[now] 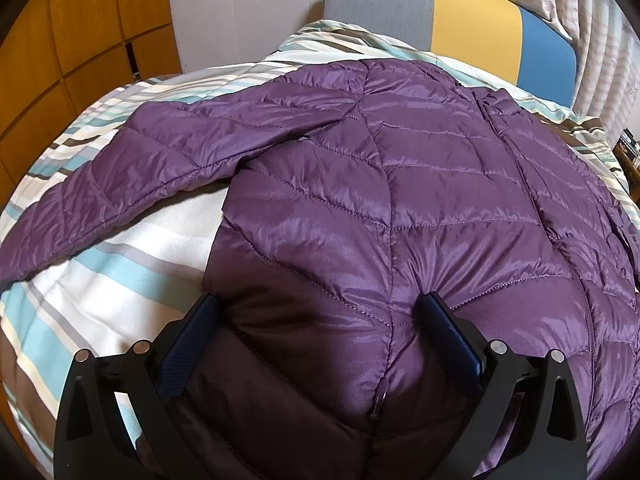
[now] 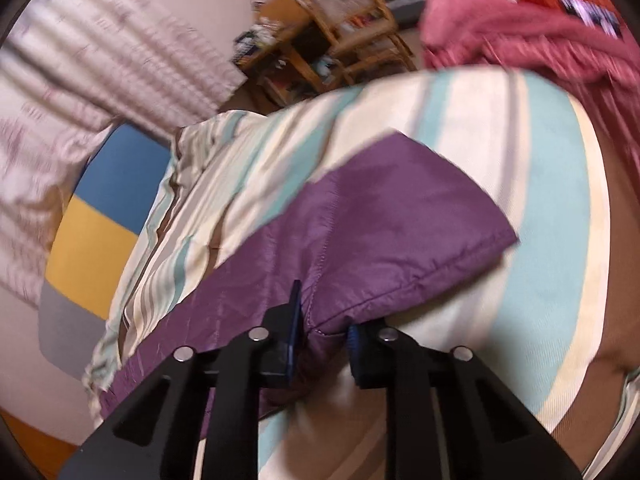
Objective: Fold large clothes
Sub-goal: 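Fold the sleeve across the jacket's front with the right gripper and release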
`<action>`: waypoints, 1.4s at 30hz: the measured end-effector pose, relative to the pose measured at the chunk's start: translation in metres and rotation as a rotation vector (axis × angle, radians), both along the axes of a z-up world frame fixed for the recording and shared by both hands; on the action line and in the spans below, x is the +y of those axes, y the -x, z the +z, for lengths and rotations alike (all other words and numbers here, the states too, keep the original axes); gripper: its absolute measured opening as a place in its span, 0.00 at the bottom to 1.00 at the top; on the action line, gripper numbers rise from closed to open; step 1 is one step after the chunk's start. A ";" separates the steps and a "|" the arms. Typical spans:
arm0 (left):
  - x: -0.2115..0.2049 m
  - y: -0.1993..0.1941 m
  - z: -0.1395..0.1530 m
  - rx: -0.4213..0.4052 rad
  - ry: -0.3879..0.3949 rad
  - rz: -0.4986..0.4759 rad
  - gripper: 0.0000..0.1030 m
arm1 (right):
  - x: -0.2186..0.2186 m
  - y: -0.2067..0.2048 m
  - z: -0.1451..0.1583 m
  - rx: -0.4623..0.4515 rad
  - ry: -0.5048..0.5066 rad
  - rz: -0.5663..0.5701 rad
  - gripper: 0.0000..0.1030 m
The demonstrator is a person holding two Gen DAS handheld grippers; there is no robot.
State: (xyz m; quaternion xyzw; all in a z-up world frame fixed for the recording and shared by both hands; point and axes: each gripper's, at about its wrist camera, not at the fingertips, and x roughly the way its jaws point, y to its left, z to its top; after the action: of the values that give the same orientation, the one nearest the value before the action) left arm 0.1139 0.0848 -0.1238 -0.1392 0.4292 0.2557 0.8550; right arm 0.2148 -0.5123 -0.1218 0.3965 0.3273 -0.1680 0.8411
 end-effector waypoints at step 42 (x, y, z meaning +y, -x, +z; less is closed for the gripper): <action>0.003 0.005 -0.004 -0.054 0.029 0.008 0.97 | 0.503 0.005 0.013 -0.490 1.025 1.182 0.08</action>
State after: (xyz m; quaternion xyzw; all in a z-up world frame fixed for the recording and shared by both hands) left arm 0.1088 0.0873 -0.1282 -0.1602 0.4090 0.2489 0.8632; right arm 0.2094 -0.0097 -0.1091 -0.2494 0.1720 0.2658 0.9152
